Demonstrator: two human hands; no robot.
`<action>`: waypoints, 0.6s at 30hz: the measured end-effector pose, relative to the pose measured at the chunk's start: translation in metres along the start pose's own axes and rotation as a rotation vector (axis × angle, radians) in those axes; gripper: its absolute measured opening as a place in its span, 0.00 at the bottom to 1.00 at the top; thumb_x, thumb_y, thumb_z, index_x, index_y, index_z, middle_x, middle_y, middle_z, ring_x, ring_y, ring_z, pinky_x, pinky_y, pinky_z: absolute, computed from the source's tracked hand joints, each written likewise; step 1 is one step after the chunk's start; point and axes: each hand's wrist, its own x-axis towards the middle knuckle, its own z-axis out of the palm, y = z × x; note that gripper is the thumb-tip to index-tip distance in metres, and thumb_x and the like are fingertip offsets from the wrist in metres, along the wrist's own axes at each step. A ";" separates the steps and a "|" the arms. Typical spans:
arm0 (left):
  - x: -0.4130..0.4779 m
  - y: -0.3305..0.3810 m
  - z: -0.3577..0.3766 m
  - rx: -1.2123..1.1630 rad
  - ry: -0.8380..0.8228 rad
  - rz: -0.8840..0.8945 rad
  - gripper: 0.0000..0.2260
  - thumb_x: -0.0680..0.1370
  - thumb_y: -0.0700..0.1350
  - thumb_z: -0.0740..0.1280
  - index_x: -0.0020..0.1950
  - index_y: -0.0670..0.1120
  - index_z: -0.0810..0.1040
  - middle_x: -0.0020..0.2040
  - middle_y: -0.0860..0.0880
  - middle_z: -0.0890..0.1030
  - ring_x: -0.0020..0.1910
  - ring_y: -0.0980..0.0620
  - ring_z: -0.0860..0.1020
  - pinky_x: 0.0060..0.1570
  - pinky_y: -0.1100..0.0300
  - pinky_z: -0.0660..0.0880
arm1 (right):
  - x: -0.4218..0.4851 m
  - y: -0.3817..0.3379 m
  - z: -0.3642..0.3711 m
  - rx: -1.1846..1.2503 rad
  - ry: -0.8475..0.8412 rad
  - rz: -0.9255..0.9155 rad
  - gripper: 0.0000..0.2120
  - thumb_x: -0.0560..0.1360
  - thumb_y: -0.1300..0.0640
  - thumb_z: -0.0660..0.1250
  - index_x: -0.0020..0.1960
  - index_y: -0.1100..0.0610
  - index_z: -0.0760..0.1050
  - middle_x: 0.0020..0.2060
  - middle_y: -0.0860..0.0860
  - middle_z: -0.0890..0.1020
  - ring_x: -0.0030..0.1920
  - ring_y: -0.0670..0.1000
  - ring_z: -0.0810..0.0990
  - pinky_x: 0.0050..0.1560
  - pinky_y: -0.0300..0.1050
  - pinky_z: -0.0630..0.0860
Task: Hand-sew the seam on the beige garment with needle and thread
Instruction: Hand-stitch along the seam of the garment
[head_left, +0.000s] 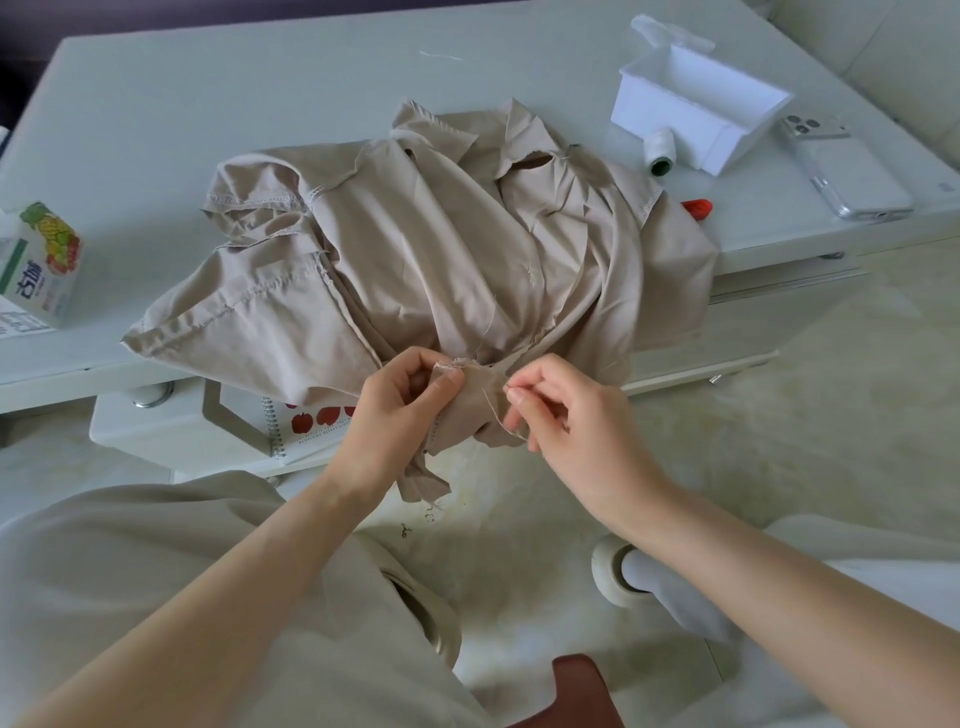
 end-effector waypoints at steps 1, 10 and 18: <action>0.000 0.000 0.000 0.000 0.002 0.000 0.04 0.79 0.43 0.65 0.46 0.46 0.78 0.40 0.43 0.79 0.40 0.48 0.76 0.45 0.51 0.74 | -0.002 0.000 0.000 -0.024 -0.004 -0.007 0.08 0.77 0.62 0.64 0.41 0.52 0.72 0.29 0.45 0.79 0.28 0.42 0.75 0.32 0.30 0.68; 0.000 -0.002 0.000 0.001 0.018 0.023 0.04 0.79 0.43 0.65 0.45 0.48 0.78 0.41 0.41 0.78 0.40 0.46 0.75 0.45 0.48 0.73 | -0.003 -0.002 0.000 -0.094 -0.033 0.023 0.09 0.77 0.61 0.65 0.39 0.52 0.72 0.23 0.40 0.72 0.26 0.44 0.70 0.29 0.30 0.63; -0.001 -0.001 0.000 -0.007 0.008 0.047 0.04 0.79 0.42 0.65 0.45 0.46 0.78 0.41 0.43 0.80 0.41 0.48 0.78 0.47 0.49 0.75 | -0.001 -0.004 0.004 -0.106 -0.043 0.014 0.10 0.76 0.62 0.65 0.38 0.53 0.71 0.21 0.42 0.70 0.24 0.46 0.68 0.29 0.32 0.63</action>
